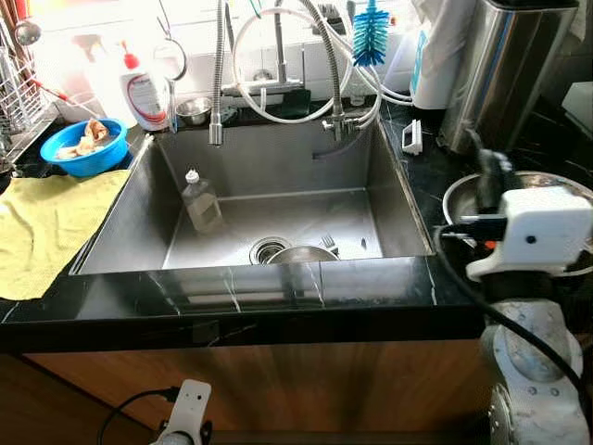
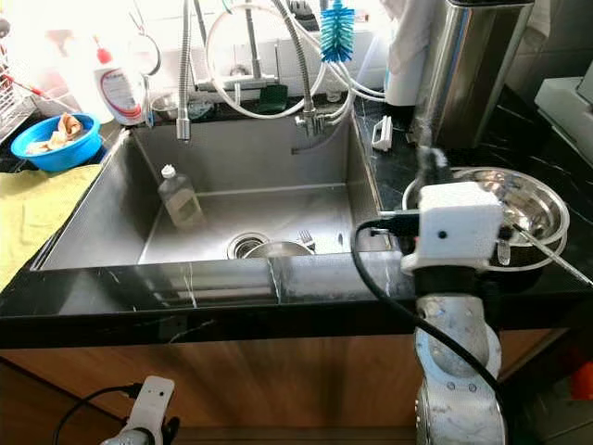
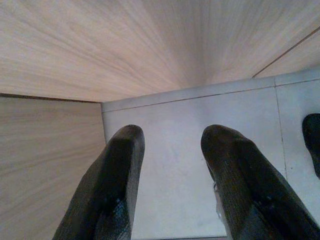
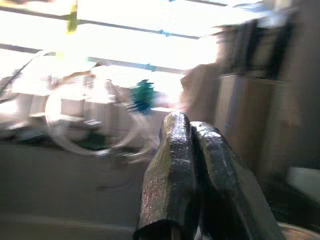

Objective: Kitchen organization

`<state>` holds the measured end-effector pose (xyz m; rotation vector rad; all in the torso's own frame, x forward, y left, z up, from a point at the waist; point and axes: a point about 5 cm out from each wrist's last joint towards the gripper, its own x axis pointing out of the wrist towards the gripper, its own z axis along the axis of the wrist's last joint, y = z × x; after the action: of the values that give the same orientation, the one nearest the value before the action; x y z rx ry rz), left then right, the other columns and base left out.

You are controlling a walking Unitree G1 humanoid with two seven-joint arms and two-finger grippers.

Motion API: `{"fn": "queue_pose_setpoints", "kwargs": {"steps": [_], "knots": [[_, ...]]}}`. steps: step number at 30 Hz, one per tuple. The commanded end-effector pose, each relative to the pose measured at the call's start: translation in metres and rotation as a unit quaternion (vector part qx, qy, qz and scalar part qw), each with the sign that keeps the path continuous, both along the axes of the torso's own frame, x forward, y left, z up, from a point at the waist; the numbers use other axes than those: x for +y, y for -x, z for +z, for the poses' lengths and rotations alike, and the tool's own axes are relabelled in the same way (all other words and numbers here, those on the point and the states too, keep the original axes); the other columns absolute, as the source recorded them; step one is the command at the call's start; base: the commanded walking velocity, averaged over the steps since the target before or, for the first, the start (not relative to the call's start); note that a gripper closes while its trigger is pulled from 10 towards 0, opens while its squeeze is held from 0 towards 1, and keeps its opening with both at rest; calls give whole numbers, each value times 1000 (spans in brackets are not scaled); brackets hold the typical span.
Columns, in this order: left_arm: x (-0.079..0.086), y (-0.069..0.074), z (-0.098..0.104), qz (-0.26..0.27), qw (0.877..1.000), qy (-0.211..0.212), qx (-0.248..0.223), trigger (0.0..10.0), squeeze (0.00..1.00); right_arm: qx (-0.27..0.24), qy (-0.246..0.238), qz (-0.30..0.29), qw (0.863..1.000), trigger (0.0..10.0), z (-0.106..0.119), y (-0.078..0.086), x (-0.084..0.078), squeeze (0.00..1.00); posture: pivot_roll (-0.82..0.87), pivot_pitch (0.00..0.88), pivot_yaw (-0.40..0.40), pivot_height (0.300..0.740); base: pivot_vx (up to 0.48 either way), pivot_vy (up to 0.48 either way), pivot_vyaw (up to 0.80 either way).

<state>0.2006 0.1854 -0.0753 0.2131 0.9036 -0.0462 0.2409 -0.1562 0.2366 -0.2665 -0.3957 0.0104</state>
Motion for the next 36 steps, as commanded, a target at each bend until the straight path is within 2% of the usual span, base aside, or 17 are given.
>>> {"fn": "queue_pose_setpoints", "kwargs": {"steps": [1, 4, 6, 10, 12, 15, 18, 19, 20, 23, 28, 32, 36], "knots": [[3, 4, -2, -5, 1000, -9, 6, 10000, 0, 36, 14, 43, 998, 10000, -8, -7, 8, 0, -221, 0, 81, 740, 0, 0, 0], [3, 5, -2, -5, 1000, -9, 6, 10000, 0, 42, 15, 62, 997, 10000, -10, -10, 10, 0, -219, 0, 79, 740, 0, 0, 0], [2, 5, -2, -5, 1000, -8, 6, 10000, 0, 53, -2, 98, 994, 10000, -12, -17, 14, 0, -221, 0, 79, 740, 0, 0, 0], [1, 6, -3, -5, 1000, -6, 7, 10000, 0, 62, -23, 116, 991, 10000, -15, -26, 12, 0, -209, 0, 70, 740, 0, 0, 0], [1, 6, -3, -4, 1000, -5, 7, 10000, 0, 87, -42, 155, 983, 10000, -20, -31, 14, 0, -207, 0, 67, 740, 0, 0, 0], [1, 6, -3, -4, 1000, -5, 7, 10000, 0, 94, -35, 164, 981, 10000, -21, -34, 14, 0, -206, 0, 65, 740, 0, 0, 0], [1, 6, -3, -4, 1000, -5, 8, 10000, 0, 101, -55, 176, 978, 10000, -21, -43, 11, 0, -203, 0, 64, 740, 0, 0, 0], [1, 7, -3, -4, 1000, -4, 8, 10000, 0, 104, -89, 194, 971, 10000, -16, -48, 12, 0, -207, 0, 68, 740, 0, 0, 0], [0, 7, -3, -6, 1000, -4, 9, 10000, 0, 115, -100, 207, 966, 10000, -15, -53, 13, 0, -212, 0, 70, 740, 0, 0, 0], [0, 7, -3, -7, 1000, -4, 9, 10000, 0, 129, -104, 223, 961, 10000, -16, -58, 10, 0, -210, 0, 68, 740, 0, 0, 0], [0, 7, -3, -7, 1000, -3, 9, 10000, 0, 165, -93, 209, 959, 10000, -32, -69, 0, 0, -207, 0, 66, 740, 0, 0, 0], [0, 6, -3, -7, 1000, -3, 9, 10000, 0, 179, -122, 204, 955, 10000, -36, -75, -3, 0, -196, 0, 67, 740, 0, 0, 0], [1, 6, -3, -5, 1000, -3, 8, 10000, 0, 180, -119, 199, 956, 10000, -34, -81, -4, 0, -200, 0, 70, 740, 0, 0, 0]]}}
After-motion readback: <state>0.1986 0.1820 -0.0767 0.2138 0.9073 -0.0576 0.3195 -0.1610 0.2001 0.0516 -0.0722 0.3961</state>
